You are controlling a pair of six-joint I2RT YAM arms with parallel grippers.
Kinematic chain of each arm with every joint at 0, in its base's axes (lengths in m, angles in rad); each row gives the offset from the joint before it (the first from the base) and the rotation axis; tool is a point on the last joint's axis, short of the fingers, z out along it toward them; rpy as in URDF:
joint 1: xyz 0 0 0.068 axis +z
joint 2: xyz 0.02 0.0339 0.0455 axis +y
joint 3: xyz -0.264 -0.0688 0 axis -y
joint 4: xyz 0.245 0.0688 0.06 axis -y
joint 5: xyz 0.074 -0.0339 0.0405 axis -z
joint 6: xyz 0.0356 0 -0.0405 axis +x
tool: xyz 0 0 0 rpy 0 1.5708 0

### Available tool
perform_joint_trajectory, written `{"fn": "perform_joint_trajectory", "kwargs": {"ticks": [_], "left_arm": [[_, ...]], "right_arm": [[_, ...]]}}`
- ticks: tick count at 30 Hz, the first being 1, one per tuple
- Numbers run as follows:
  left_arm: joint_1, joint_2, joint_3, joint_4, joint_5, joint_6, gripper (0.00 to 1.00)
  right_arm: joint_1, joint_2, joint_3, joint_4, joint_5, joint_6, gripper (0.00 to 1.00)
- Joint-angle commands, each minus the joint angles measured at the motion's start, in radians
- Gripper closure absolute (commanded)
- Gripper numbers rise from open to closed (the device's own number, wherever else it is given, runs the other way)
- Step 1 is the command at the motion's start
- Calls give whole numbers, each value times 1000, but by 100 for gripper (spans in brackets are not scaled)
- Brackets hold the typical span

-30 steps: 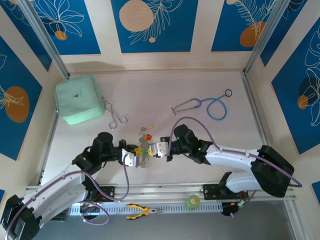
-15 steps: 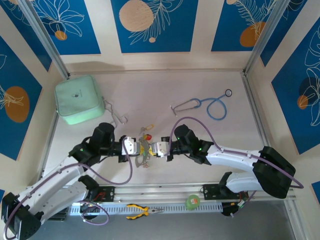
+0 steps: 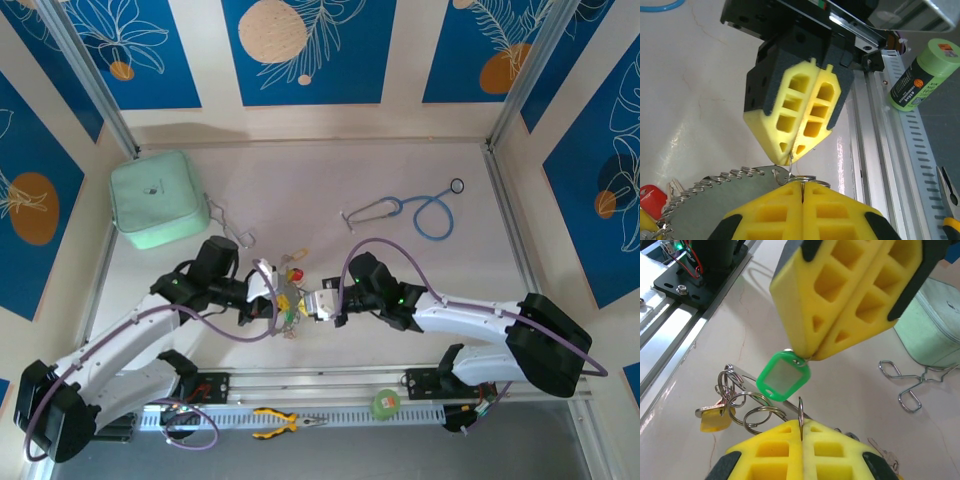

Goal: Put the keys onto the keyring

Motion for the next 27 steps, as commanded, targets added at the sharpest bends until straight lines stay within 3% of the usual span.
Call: {"fn": "perform_joint_trajectory", "kwargs": {"ticks": [1, 27], "left_arm": [[20, 15, 22, -3, 65, -42, 100], [66, 117, 33, -36, 187, -80, 100]], "right_arm": [[8, -22, -10, 21, -30, -22, 100], [19, -23, -11, 42, -21, -32, 100]]}}
